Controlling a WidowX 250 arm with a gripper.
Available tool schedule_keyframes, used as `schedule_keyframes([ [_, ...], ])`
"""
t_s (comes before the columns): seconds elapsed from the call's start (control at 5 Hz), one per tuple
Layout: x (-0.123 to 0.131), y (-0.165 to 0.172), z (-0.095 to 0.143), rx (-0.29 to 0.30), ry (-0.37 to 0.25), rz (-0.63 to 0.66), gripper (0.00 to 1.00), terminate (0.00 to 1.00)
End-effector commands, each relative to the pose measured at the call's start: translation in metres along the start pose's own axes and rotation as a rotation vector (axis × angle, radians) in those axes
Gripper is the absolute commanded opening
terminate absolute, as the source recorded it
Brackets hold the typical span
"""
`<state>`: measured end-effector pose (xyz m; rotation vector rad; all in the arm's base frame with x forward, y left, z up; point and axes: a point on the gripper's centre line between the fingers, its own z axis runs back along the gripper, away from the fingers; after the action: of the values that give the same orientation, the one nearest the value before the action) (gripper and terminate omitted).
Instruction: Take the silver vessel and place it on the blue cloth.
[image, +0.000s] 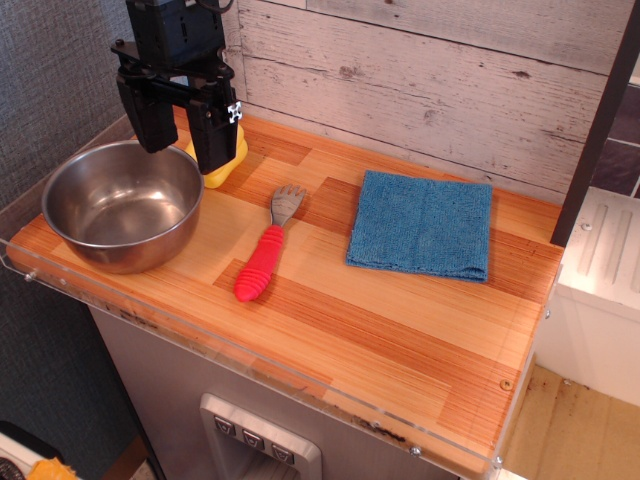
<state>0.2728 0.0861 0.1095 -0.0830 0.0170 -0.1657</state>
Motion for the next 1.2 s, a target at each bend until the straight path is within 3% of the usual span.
schedule_keyframes([
  [0.0, 0.000, 0.000, 0.000, 0.000, 0.000, 0.000, 1.00, 0.00],
  [0.2, -0.016, 0.009, -0.004, 0.028, -0.040, -0.003, 1.00, 0.00],
  [0.6, -0.040, 0.027, -0.030, 0.125, -0.055, 0.094, 1.00, 0.00],
  [0.8, -0.034, 0.028, -0.042, 0.138, -0.071, 0.102, 1.00, 0.00],
  [1.0, -0.023, 0.025, -0.058, 0.122, -0.047, 0.083, 1.00, 0.00],
])
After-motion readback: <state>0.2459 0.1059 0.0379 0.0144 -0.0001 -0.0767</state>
